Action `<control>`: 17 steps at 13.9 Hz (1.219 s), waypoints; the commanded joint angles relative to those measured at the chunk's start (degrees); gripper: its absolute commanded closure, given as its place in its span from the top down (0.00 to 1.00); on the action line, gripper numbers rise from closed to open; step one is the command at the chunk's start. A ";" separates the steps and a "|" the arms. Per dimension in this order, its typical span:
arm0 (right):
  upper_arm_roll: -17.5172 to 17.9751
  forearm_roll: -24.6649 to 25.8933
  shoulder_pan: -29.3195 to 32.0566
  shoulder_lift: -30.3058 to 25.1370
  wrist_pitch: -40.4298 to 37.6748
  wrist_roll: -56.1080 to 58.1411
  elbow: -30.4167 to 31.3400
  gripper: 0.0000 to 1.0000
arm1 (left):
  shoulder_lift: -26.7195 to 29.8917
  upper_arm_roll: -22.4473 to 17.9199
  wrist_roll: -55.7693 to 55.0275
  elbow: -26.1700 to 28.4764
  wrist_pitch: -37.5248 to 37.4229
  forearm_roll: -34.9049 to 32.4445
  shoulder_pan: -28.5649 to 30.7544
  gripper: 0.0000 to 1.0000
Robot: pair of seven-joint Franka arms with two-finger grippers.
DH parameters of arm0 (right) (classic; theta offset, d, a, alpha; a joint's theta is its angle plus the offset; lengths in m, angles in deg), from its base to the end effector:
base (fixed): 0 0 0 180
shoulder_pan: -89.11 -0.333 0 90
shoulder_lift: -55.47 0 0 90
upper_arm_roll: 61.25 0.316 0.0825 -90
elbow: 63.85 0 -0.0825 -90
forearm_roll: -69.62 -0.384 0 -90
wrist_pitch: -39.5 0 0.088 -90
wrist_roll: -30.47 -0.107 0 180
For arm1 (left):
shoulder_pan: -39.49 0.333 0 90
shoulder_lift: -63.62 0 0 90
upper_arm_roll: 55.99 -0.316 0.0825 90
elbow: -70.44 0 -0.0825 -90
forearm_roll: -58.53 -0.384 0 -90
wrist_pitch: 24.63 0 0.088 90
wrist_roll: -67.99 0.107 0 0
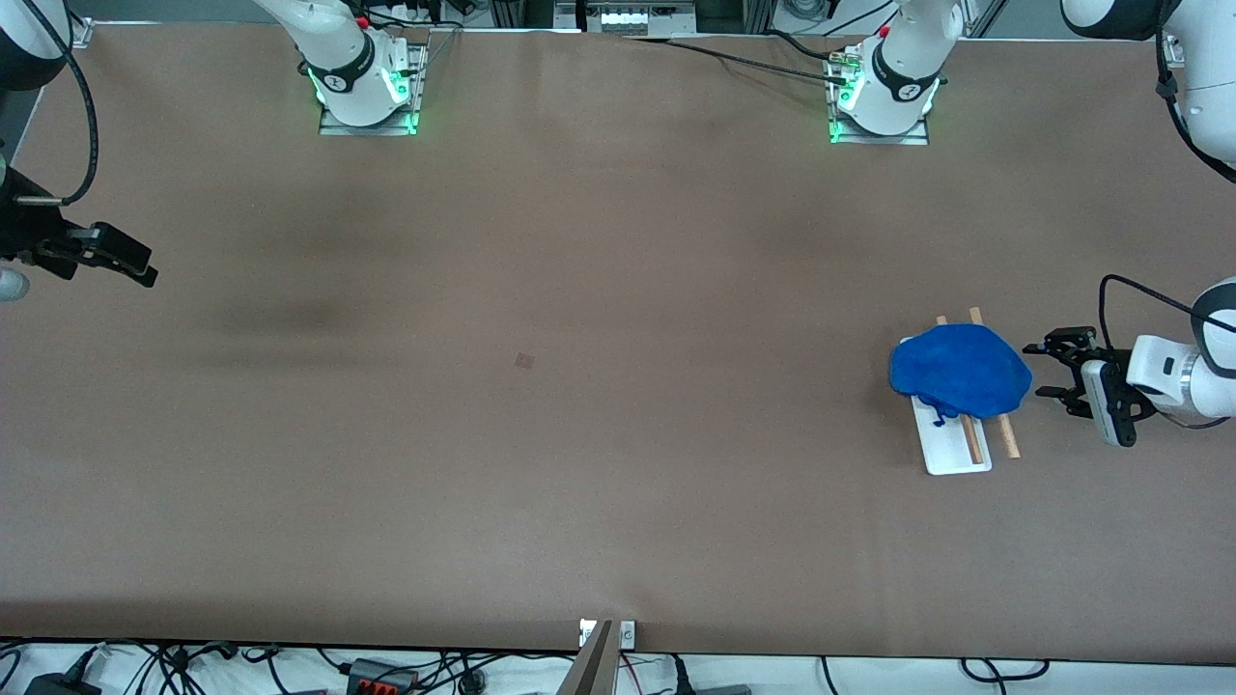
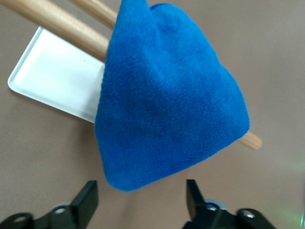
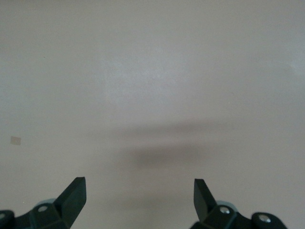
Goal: Pass towel and hang on rack
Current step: 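Open the left gripper and draw it back from the rack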
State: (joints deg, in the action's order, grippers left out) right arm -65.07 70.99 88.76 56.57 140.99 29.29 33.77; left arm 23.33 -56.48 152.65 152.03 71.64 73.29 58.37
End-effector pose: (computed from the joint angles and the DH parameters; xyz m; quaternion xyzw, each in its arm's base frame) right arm 0.5725 -0.0365 0.5681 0.9989 -0.0384 0.0239 0.0129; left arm 0.6421 0.1986 0.2560 0.8370 -0.4868 -0.0419 0.2462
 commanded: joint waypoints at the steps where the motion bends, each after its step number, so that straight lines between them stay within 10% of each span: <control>1: 0.22 0.39 0.09 0.12 1.17 1.01 0.29 1.00 | 0.39 0.31 0.24 -2.40 -2.84 -1.05 0.27 1.00; 11: 0.22 0.38 -0.44 -0.14 -1.12 1.53 -1.29 1.00 | 1.79 -0.39 -19.86 -20.67 -28.57 -1.05 0.89 1.00; 17: 3.03 0.47 1.49 -0.14 -1.21 1.27 -1.29 1.00 | 8.64 -0.30 -37.61 -22.80 -37.90 -4.28 0.19 1.00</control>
State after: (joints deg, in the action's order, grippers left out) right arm -63.81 70.99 88.81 56.75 140.92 29.82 33.09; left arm 29.51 -57.05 119.84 129.18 35.83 72.66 59.10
